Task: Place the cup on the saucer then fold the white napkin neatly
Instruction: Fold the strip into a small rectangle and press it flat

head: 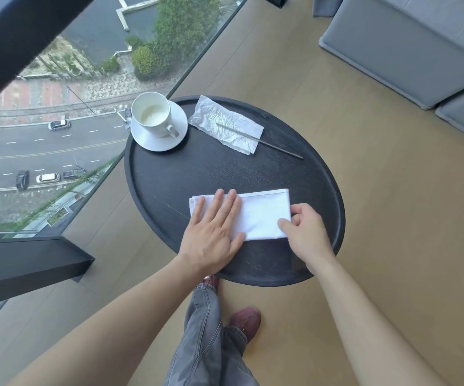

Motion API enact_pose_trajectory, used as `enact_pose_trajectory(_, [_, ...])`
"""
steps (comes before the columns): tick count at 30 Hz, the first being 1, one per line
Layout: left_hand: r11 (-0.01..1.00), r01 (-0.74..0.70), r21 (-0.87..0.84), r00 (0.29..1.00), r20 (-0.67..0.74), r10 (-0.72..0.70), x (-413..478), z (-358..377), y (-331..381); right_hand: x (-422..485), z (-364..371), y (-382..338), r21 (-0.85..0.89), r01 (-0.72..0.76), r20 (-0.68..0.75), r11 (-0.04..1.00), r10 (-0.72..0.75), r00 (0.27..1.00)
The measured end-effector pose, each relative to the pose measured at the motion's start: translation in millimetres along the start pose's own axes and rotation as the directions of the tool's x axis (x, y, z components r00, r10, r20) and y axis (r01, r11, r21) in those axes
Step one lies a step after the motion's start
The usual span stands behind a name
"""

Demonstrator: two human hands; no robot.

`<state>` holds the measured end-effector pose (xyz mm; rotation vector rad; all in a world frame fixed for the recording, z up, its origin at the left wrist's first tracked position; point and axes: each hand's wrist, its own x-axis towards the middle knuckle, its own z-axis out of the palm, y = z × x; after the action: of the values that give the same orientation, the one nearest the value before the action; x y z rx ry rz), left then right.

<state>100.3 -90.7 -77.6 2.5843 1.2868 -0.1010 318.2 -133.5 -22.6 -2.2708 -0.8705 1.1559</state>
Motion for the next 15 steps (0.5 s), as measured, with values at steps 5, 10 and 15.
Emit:
enact_pose_trajectory(5, [0.999, -0.021, -0.028, 1.000, 0.021, 0.022, 17.4, 7.1, 35.8, -13.1, -27.8, 5.4, 0.096, 0.136, -0.048, 0.986, -0.132, 0.990])
enact_pose_trajectory(10, [0.997, -0.042, -0.071, 0.999, 0.002, 0.043, 15.4, -0.6, 29.0, -28.7, -22.0, -6.6, 0.093, 0.227, -0.081, 0.969, -0.220, 0.972])
enact_pose_trajectory(15, [0.997, 0.068, -0.033, 0.993, -0.097, -0.071, -15.6, -9.9, -27.6, -54.8, 19.9, -40.1, -0.085, 0.412, -0.165, 0.907, -0.420, 0.892])
